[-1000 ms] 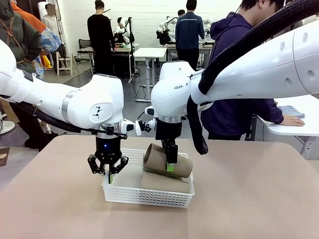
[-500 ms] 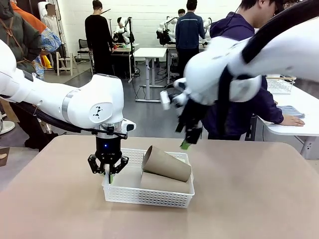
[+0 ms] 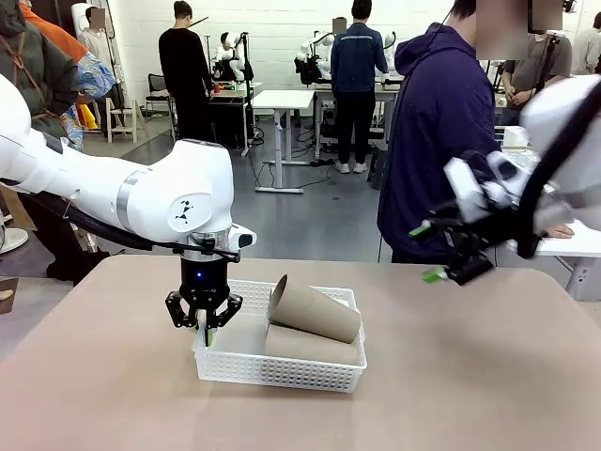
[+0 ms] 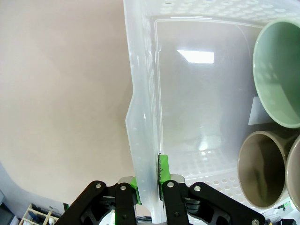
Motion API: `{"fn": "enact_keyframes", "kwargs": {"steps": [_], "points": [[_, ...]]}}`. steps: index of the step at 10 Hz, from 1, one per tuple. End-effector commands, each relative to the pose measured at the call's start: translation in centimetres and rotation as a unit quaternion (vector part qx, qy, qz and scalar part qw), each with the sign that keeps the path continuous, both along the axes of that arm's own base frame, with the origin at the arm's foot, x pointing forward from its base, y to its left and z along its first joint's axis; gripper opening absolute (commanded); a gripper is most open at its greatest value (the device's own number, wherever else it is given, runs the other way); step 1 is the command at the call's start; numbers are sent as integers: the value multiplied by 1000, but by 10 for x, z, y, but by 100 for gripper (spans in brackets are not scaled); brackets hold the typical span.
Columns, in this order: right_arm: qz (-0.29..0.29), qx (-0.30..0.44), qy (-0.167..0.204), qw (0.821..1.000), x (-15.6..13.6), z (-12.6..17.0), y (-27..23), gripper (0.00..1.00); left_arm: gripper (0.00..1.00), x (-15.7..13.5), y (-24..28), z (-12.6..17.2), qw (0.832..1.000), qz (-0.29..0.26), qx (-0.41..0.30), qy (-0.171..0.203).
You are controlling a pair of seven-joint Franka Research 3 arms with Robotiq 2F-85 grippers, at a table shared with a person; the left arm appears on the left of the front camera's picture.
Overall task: Clean and organize the cups into the basket.
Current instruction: Pick up the Reusable plastic cup from the right side of the table and stack it inside the Organizing basket in the center of the table.
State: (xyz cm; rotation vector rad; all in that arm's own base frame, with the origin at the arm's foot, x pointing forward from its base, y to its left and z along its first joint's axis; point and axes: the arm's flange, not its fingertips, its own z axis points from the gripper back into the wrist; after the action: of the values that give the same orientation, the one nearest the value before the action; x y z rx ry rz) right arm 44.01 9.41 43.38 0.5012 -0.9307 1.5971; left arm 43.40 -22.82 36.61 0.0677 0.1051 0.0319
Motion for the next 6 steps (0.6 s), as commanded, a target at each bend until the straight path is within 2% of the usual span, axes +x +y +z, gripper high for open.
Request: {"fn": "enact_keyframes", "kwargs": {"steps": [1,4,5,6], "points": [[0,42,34,999,-11,-30,-35,100,0,0,-1,3,1000,-3,2,-4],[-5,37,65,997,-11,-40,-44,100,0,0,-1,3,1000,-3,2,-4],[-24,1,93,995,-9,-40,-36,100,0,0,-1,3,1000,-3,2,-4],[-6,48,52,997,-17,-45,-54,100,0,0,-1,3,1000,-3,2,-4]]}}
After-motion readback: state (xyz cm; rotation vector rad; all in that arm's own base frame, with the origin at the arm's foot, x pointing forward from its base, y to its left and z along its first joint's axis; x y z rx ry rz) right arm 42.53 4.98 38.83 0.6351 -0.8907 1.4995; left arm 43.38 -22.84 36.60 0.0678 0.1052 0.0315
